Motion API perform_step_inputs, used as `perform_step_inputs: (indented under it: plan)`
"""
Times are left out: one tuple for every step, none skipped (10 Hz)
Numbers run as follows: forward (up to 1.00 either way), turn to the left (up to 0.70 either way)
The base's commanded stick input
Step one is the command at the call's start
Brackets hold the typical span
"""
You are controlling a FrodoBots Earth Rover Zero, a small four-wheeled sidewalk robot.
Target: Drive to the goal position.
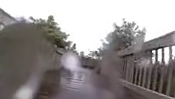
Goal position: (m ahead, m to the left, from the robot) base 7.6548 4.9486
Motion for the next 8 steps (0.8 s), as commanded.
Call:
perform_step_inputs:
  plan:
    - [0.70,0.01]
    - [0.70,0.06]
    - [0.70,0.14]
    - [0.70,0.14]
    - [0.70,0.11]
    - [0.70,0.04]
    - [0.70,0.00]
    - [0.70,0.00]
